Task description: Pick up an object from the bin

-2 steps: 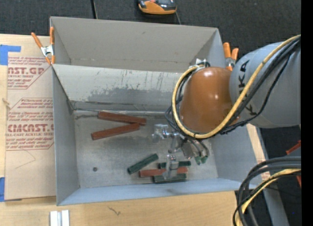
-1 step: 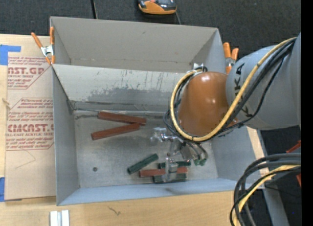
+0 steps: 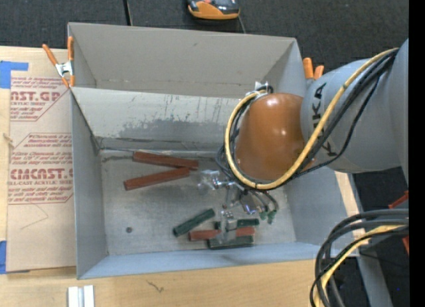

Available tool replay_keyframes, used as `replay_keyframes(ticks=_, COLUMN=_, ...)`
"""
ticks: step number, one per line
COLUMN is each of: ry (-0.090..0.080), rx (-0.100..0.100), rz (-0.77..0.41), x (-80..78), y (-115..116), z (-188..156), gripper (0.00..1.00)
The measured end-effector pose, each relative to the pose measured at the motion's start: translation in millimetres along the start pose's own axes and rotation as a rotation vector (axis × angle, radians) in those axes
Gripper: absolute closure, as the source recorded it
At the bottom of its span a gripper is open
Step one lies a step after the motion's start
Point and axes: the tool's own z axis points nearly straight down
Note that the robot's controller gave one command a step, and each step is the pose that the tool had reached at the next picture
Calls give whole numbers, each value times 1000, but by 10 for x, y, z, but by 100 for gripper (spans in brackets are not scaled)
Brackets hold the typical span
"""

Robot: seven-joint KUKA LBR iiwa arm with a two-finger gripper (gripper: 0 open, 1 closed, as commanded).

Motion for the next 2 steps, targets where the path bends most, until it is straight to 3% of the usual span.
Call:
replay_keyframes(ticks=1, ry=-11, rx=0, rz=9, x=38, y=38, z=699, gripper=0)
replay_keyframes(ticks=2, ry=-3, rx=-2, rz=3, x=78, y=-89, z=662, gripper=100)
